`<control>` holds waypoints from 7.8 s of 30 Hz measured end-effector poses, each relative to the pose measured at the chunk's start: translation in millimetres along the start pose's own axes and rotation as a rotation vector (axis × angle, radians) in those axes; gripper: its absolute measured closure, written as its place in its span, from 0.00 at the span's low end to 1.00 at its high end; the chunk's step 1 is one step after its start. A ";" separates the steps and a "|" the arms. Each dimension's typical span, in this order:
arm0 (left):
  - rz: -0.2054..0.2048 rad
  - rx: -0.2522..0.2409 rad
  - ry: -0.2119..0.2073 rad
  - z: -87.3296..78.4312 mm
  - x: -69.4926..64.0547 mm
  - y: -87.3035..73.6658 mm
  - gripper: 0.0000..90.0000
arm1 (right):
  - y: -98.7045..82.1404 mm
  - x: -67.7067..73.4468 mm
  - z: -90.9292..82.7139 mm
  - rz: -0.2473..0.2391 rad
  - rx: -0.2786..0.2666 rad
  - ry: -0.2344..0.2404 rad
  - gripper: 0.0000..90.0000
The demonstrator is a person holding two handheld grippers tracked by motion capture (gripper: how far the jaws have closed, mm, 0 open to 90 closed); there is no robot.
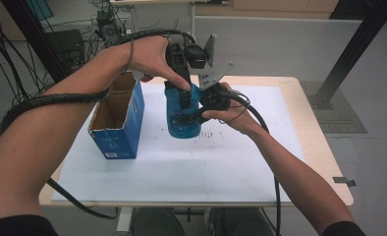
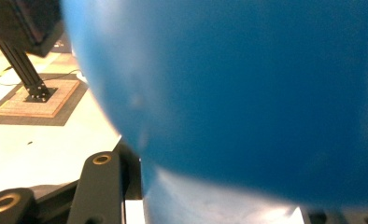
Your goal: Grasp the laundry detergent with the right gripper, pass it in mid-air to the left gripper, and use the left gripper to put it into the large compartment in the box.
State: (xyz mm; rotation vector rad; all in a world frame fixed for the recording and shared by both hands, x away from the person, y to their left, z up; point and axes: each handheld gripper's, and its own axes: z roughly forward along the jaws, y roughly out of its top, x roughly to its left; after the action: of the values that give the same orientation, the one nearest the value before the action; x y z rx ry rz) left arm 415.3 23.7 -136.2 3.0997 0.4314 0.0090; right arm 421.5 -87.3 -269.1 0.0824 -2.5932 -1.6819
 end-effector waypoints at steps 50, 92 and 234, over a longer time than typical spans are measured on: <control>0.026 0.013 -0.022 4.6 -2.7 0.5 0.39 | 1.1 2.6 -0.1 -0.010 -0.015 0.011 0.50; 0.038 0.031 -0.017 7.1 -3.2 -0.4 0.40 | -0.2 3.1 2.9 -0.003 -0.001 0.018 0.50; -0.455 -0.016 0.040 -34.4 32.4 -37.9 0.41 | -24.4 10.6 -100.4 0.215 0.298 -0.286 0.09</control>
State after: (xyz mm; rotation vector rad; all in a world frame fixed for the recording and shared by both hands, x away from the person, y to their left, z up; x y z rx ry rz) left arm 436.0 69.4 -102.2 2.9116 1.1153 0.0695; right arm 418.5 -189.3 -250.3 -0.4415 -2.9108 -1.3116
